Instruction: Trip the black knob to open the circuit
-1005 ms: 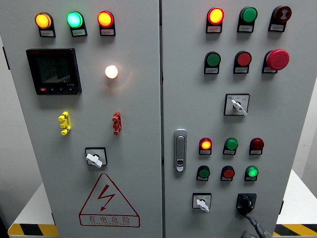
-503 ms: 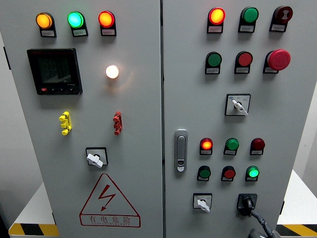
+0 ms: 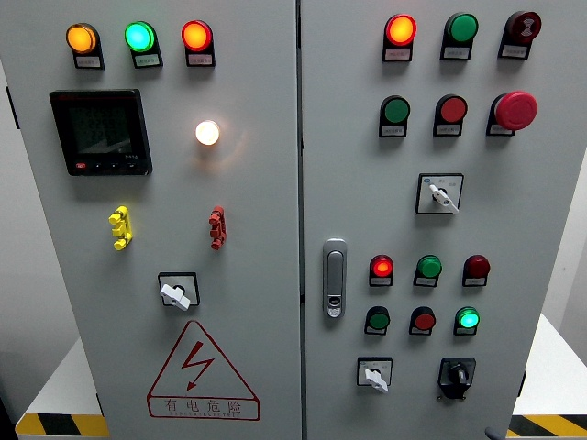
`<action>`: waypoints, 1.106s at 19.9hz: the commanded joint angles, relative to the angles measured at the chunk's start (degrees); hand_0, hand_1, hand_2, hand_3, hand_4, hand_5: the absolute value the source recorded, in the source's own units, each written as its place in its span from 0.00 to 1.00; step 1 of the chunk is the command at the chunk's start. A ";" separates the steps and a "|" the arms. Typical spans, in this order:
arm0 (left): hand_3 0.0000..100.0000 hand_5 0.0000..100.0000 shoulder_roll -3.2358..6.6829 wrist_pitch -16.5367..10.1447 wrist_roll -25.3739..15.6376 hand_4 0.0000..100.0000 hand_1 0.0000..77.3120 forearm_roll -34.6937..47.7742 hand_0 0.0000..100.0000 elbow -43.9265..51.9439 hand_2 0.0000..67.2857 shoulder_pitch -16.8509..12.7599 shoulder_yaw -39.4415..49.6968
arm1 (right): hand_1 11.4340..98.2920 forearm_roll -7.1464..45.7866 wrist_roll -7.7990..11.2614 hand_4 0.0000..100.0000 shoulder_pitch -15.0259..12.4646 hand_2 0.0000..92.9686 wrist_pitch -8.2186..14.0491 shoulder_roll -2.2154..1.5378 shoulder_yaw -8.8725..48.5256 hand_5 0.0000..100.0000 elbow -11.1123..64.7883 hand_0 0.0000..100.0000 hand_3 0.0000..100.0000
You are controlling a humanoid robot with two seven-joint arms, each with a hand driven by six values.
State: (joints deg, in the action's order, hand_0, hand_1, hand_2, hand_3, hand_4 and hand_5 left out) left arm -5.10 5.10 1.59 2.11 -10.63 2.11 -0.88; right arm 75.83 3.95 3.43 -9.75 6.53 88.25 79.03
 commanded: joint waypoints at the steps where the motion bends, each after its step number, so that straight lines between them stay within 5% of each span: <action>1: 0.26 0.09 0.00 0.00 -0.01 0.10 0.00 0.00 0.00 0.00 0.29 0.00 0.00 | 0.41 0.01 0.00 0.22 -0.97 0.00 -0.01 -0.12 0.00 0.41 0.42 1.00 0.33; 3: 0.26 0.09 0.00 0.00 -0.01 0.10 0.00 0.00 0.00 0.00 0.29 0.00 0.00 | 0.41 0.01 0.00 0.18 -1.67 0.00 -0.01 -0.47 0.08 0.35 1.29 1.00 0.28; 12: 0.26 0.09 0.00 0.00 -0.01 0.10 0.00 0.00 0.00 0.00 0.29 0.00 0.00 | 0.42 0.63 0.00 0.11 -2.91 0.01 0.08 0.23 0.08 0.27 4.63 1.00 0.19; 22: 0.26 0.09 0.00 0.00 -0.01 0.10 0.00 0.00 0.00 0.00 0.29 0.00 0.00 | 0.41 0.89 0.00 0.11 -4.14 0.02 0.08 0.58 0.17 0.26 6.57 1.00 0.17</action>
State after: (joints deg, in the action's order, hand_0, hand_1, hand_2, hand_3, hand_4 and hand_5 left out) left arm -5.10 5.10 1.58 2.11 -10.63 2.12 -0.88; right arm 76.73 3.96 -0.68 -9.67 7.03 88.42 85.45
